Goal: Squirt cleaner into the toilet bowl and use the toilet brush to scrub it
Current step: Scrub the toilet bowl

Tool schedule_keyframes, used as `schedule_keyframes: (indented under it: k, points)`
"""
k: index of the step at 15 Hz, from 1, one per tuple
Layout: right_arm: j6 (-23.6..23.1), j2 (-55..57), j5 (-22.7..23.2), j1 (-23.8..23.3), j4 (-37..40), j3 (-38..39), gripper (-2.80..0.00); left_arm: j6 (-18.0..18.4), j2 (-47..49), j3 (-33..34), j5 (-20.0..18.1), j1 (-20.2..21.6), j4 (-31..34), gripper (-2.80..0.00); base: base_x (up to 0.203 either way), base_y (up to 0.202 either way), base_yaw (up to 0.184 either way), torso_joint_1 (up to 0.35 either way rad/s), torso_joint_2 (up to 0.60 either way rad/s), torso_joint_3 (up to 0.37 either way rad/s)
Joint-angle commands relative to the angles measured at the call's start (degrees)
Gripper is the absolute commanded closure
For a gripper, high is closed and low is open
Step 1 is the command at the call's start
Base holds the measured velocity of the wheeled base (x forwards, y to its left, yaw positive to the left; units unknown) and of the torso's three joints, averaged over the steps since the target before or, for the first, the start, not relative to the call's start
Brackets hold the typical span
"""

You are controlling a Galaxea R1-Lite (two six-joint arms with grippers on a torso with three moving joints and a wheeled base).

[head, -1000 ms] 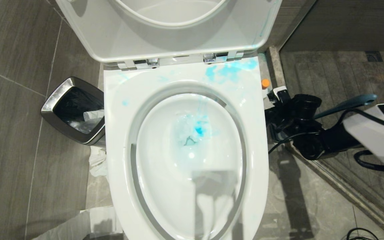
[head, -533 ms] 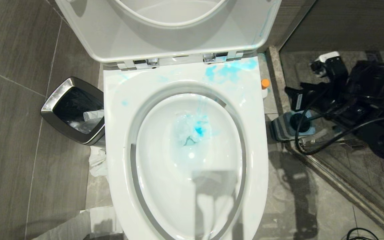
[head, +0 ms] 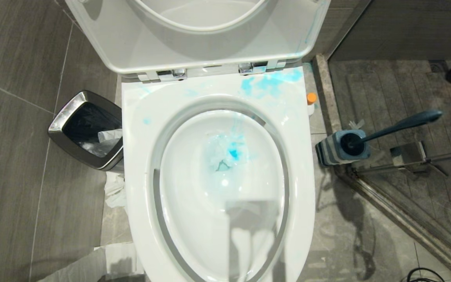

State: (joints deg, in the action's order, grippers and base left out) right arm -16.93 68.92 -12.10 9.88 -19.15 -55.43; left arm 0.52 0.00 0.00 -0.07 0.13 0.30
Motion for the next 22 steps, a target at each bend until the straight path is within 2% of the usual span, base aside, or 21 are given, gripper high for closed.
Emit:
schedule_keyframes:
  k: [1, 3, 5, 8, 10, 12, 14, 16, 20, 22]
  points:
    - [-0.9, -10.9, 1.0, -3.6, -0.1, 3.2, 0.00, 0.0, 0.1, 0.0, 0.0, 0.0, 0.0, 0.00, 0.000, 0.000, 0.000, 0.000, 0.00, 0.000]
    - [-1.5, -18.2, 1.7, -9.0, 1.8, 5.1, 0.00, 0.0, 0.1, 0.0, 0.0, 0.0, 0.0, 0.00, 0.000, 0.000, 0.000, 0.000, 0.00, 0.000]
    - [-1.7, -28.1, 1.9, -11.2, 7.1, 10.1, 0.00, 0.0, 0.1, 0.0, 0.0, 0.0, 0.0, 0.00, 0.000, 0.000, 0.000, 0.000, 0.00, 0.000]
    - [-1.7, -45.9, 2.0, -12.9, 11.1, 27.2, 0.00, 0.0, 0.1, 0.0, 0.0, 0.0, 0.0, 0.00, 0.000, 0.000, 0.000, 0.000, 0.00, 0.000]
    - [-1.7, -52.3, 3.0, -13.6, 5.7, 42.8, 0.00, -0.2, 0.1, 0.0, 0.0, 0.0, 0.0, 0.00, 0.000, 0.000, 0.000, 0.000, 0.00, 0.000]
    - [-1.5, -52.3, 3.7, -13.6, -1.3, 51.3, 0.00, -0.2, 0.1, 0.0, 0.0, 0.0, 0.0, 0.00, 0.000, 0.000, 0.000, 0.000, 0.00, 0.000]
    - [-1.3, -50.6, 4.0, -11.4, -3.3, 50.4, 0.00, -0.2, 0.1, 0.0, 0.0, 0.0, 0.0, 0.00, 0.000, 0.000, 0.000, 0.000, 0.00, 0.000]
    - [-1.4, -49.8, 4.2, -10.5, 1.9, 42.6, 0.00, -0.2, 0.1, 0.0, 0.0, 0.0, 0.0, 0.00, 0.000, 0.000, 0.000, 0.000, 0.00, 0.000]
    - [-1.5, -54.9, 4.1, -10.3, 34.4, 28.5, 0.00, -0.2, 0.1, 0.0, 0.0, 0.0, 0.0, 0.00, 0.000, 0.000, 0.000, 0.000, 0.00, 0.000]
    - [-1.4, -55.9, 3.7, -10.4, 48.0, 21.6, 0.00, -0.2, 0.1, 0.0, 0.0, 0.0, 0.0, 0.00, 0.000, 0.000, 0.000, 0.000, 0.00, 0.000]
